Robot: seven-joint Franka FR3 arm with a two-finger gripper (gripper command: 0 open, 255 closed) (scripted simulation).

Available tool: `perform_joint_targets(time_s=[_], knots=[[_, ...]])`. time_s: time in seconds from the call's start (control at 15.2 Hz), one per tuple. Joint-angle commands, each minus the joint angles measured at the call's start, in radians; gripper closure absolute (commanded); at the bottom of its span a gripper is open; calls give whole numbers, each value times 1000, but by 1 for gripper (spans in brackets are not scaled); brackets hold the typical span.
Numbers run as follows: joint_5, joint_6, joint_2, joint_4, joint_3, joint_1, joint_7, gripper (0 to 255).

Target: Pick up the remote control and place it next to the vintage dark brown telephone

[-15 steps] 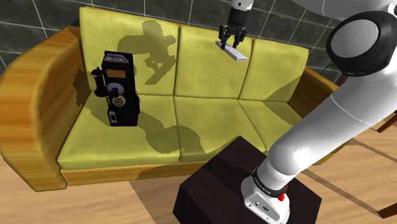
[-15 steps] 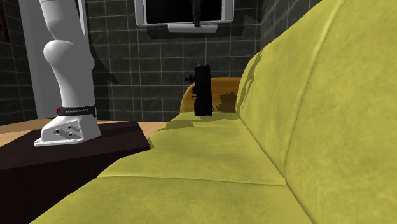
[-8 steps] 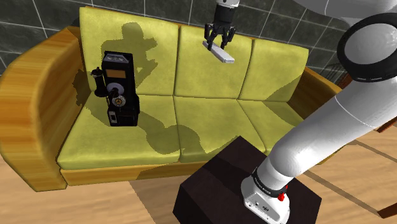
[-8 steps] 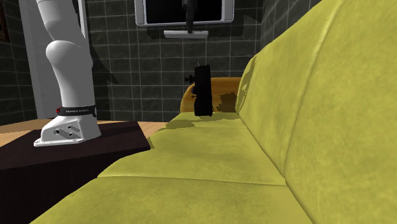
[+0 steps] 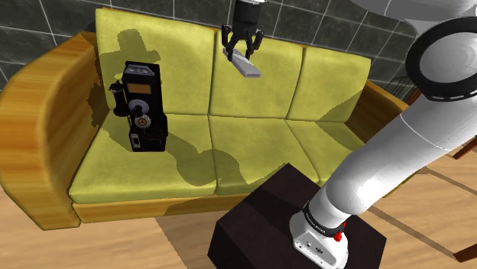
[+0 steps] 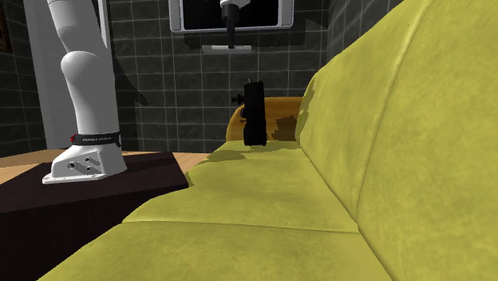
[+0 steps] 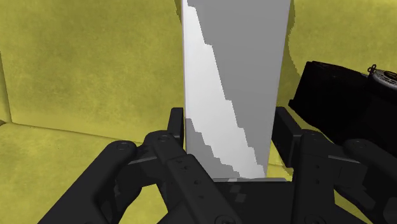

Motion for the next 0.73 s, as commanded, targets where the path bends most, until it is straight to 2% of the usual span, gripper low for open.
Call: perform_joint_targets(time_s=[0.0, 0.66], knots=[[5, 0, 4, 3, 29, 21, 52, 255], [-2, -25, 132, 152, 163, 126, 291, 255]])
